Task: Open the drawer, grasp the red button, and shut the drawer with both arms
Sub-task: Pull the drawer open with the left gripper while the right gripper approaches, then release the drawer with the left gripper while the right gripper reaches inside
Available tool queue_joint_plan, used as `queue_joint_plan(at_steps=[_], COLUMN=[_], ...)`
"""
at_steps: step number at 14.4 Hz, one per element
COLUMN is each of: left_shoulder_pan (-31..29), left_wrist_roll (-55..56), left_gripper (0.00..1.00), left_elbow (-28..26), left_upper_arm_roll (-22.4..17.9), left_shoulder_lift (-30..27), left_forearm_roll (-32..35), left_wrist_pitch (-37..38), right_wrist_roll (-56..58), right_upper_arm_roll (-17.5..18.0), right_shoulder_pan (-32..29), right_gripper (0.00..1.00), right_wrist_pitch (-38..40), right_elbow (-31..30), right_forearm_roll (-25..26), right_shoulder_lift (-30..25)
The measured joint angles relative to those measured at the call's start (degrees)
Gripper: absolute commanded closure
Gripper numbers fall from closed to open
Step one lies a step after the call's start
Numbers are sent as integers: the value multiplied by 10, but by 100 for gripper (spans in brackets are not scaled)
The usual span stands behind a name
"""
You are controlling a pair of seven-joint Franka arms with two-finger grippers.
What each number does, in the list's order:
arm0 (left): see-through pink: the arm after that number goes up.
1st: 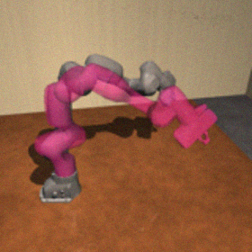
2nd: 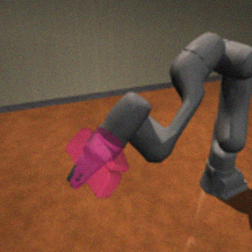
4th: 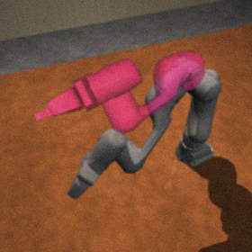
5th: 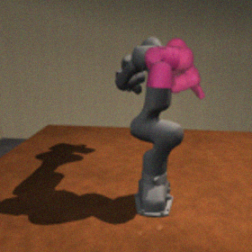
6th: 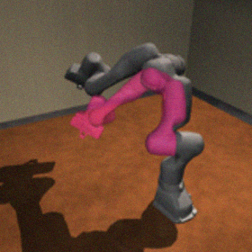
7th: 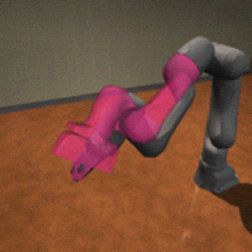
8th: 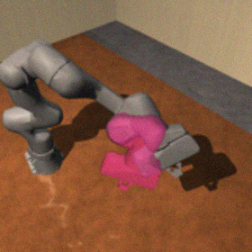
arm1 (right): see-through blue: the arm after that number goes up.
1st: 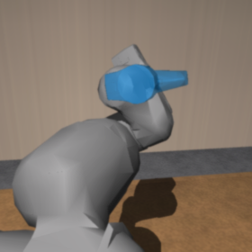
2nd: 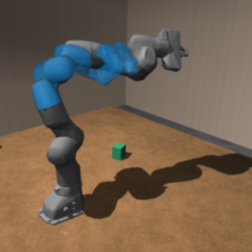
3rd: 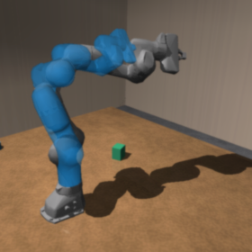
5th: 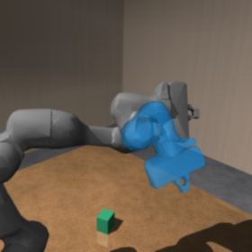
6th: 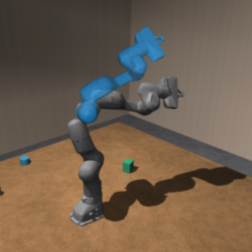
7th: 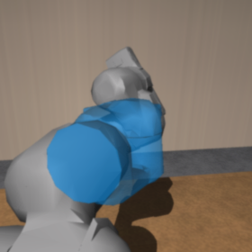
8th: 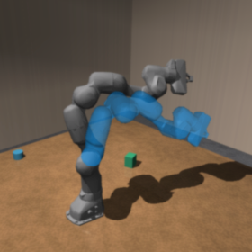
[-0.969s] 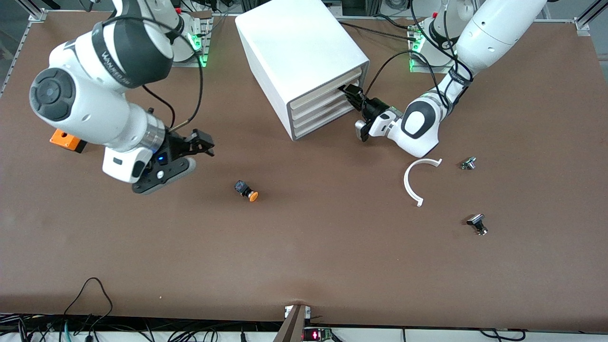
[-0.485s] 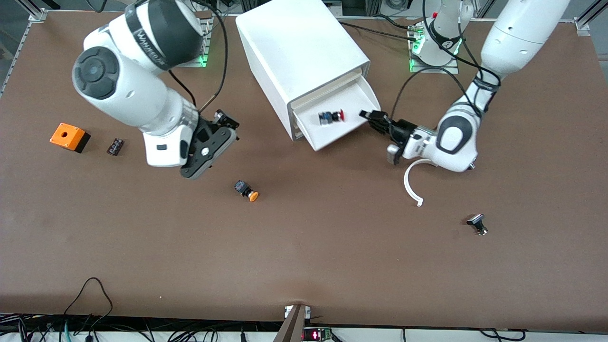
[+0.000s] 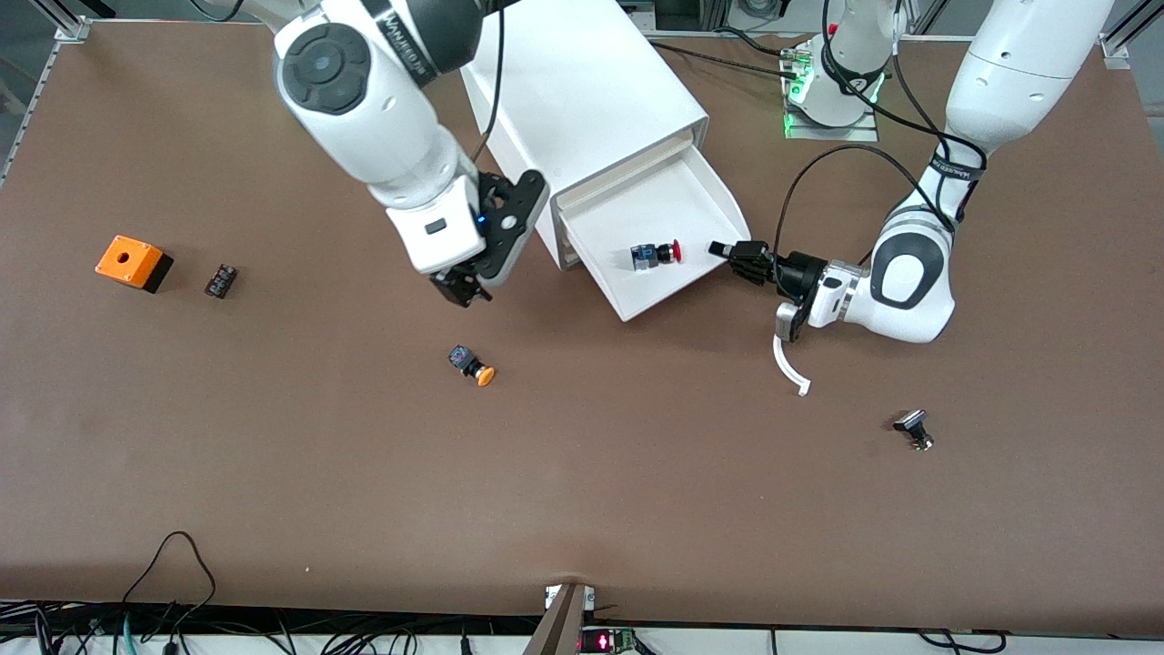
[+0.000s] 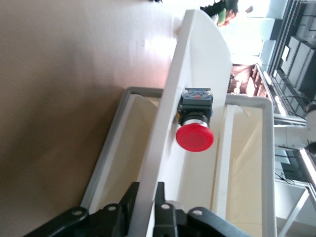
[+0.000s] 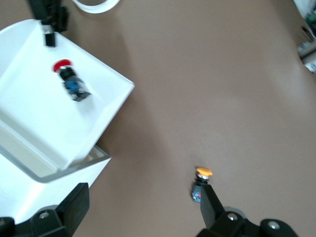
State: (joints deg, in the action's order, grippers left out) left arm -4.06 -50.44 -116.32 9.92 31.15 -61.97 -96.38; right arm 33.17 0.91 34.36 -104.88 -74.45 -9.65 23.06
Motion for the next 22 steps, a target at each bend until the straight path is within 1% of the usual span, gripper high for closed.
queue_joint_plan(at_steps=[3, 5, 6, 8, 9, 11, 13, 15, 17, 20, 22], left_shoulder_pan=[-17, -24, -25, -28, -32, -53, -84, -108, -115, -118, -121], left_wrist_roll=[0, -1, -1, 2, 6, 10, 10, 9, 9, 12, 39], left_gripper=[0, 0, 0, 0, 0, 0, 0, 0, 0, 0, 0], left_elbow=[14, 30, 43, 75, 90, 106, 109, 110, 111, 110, 109], left_upper_arm_roll=[-4, -4, -4, -4, -5, -6, -9, -10, -10, -16, -28], left_shoulder_lift=[0, -6, -16, -47, -67, -114, -159, -200, -242, -295, -323], left_forearm_roll=[0, 10, 39, 134, 185, 257, 307, 358, 413, 449, 482], left_wrist_pitch=[-5, -28, -40, -58, -61, -76, -96, -106, -116, -116, -112], right_wrist_roll=[8, 26, 36, 44, 48, 51, 60, 86, 103, 110, 110], right_upper_arm_roll=[0, 0, 0, 2, 4, 6, 4, 2, 0, 0, 0], right_shoulder_pan=[27, 38, 43, 59, 70, 103, 135, 153, 159, 169, 177], right_gripper=[0, 0, 0, 0, 0, 0, 0, 0, 0, 0, 0], right_wrist_pitch=[0, -19, -32, -54, -63, -71, -73, -76, -77, -85, -89], right_elbow=[0, 0, 0, 6, 17, 48, 76, 87, 89, 90, 90], right_forearm_roll=[15, 17, 17, 17, 17, 19, 47, 75, 87, 124, 135], right_shoulder_lift=[9, 32, 46, 77, 94, 128, 150, 159, 164, 179, 188])
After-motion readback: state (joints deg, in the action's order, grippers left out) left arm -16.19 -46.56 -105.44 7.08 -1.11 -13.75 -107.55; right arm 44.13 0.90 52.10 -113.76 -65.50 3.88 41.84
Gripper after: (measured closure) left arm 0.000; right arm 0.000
